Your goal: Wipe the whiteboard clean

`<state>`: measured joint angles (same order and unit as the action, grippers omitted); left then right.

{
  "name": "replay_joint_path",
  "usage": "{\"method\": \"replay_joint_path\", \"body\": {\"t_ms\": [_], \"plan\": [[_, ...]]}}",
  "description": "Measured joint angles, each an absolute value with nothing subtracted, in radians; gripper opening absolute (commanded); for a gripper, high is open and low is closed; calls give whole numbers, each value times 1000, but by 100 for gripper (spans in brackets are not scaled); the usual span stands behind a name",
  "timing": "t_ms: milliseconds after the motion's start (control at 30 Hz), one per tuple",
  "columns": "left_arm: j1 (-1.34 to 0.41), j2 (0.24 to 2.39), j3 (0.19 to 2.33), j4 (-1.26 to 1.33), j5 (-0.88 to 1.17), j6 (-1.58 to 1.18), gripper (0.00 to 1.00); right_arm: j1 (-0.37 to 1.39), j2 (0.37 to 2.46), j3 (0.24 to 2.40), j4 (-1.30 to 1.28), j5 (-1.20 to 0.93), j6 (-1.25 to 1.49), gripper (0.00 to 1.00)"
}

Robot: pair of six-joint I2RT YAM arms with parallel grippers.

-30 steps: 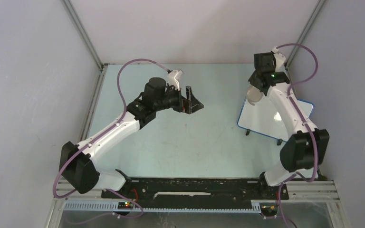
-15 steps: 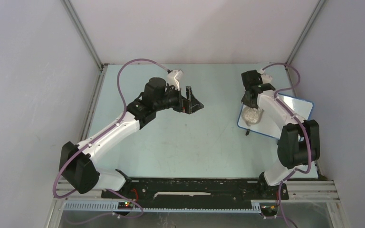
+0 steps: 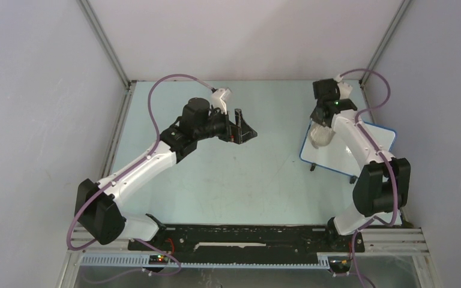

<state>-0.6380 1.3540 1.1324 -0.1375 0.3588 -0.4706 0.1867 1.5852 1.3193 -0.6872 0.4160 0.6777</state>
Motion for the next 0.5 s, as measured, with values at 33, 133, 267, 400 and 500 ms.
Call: {"method": "replay_joint_path", "body": {"t_ms": [33, 133, 267, 400, 500], "plan": [[-638, 1354, 1132, -138, 359, -471, 99, 181, 1596, 1362, -688, 417, 672, 0], [-638, 1354, 1132, -138, 358, -470, 99, 170, 1641, 1512, -687, 427, 646, 0], [-638, 1354, 1132, -138, 358, -470, 99, 166, 1688, 1609, -686, 436, 627, 0], [-638, 1354, 1132, -138, 358, -470, 99, 166, 1720, 1604, -690, 437, 625, 0], [-638, 1354, 1132, -138, 358, -470, 99, 168, 1720, 1533, -680, 432, 634, 0]]}}
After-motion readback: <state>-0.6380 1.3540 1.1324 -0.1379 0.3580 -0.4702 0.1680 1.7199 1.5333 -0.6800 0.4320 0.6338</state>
